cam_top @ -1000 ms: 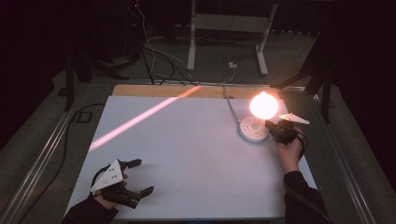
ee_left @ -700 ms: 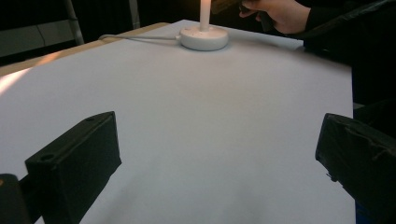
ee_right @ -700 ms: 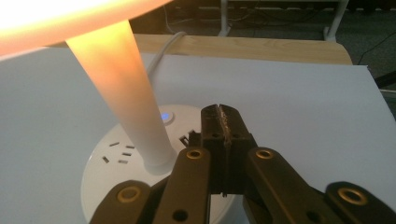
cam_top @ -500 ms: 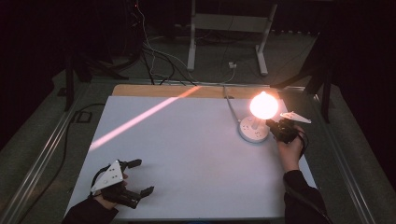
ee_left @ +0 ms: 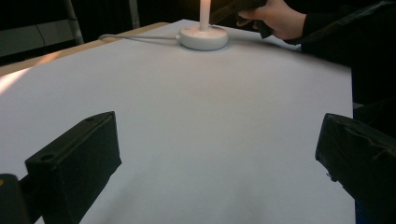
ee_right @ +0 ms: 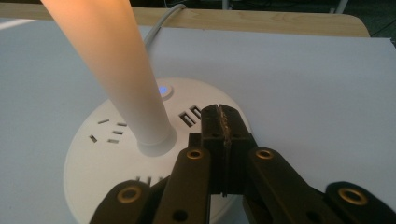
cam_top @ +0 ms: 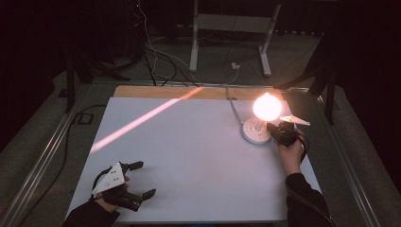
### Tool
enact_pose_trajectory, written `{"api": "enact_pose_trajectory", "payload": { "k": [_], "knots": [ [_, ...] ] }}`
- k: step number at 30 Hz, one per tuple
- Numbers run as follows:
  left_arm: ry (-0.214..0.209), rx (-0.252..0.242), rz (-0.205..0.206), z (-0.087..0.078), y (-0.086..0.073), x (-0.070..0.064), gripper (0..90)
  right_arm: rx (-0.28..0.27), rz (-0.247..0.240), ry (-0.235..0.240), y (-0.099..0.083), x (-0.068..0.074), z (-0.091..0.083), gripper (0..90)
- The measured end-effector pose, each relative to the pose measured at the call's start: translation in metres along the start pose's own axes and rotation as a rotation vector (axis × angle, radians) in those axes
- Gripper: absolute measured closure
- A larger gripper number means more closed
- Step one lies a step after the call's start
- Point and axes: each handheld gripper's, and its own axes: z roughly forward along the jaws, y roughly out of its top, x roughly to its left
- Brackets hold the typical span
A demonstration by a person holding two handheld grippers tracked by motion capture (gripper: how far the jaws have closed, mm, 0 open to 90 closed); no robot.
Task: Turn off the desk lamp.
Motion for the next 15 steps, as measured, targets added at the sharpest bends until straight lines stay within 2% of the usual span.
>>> {"api": "enact_pose_trajectory", "payload": {
  "k": [15],
  "knots": [
    [0.0, 0.002, -0.001, 0.0003, 0.0, -0.0004, 0.6, 0.007, -0.002, -0.003, -0.0025, -0.0017, 0.0015, 89.9]
  ]
}}
